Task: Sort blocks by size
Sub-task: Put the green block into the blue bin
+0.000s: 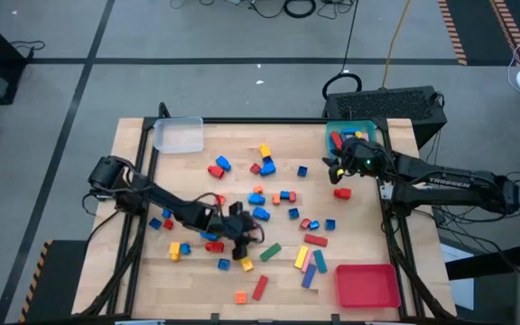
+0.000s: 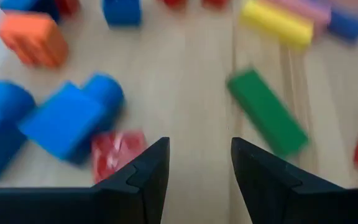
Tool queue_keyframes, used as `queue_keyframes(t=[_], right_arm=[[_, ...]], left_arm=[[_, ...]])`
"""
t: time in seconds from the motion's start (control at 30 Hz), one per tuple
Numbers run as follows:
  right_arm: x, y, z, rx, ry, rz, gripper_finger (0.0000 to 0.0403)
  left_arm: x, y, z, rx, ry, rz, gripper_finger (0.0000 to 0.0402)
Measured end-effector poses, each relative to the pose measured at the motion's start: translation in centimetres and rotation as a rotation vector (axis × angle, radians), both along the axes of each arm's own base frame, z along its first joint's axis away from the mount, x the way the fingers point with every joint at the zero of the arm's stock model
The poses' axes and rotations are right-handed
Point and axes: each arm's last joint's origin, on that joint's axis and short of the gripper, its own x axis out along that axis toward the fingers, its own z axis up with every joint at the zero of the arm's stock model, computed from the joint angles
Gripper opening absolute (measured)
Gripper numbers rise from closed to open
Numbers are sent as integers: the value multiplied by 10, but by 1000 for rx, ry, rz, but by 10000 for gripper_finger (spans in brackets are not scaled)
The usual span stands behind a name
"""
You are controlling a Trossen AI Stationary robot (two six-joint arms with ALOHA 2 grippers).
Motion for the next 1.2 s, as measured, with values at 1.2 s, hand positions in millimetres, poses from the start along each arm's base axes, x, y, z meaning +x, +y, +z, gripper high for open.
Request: queue_keyframes(t=[1.2], right_arm=[[42, 28, -33, -36, 136, 29, 203]], left_arm=[[-77, 15, 15, 232, 735, -213, 170]])
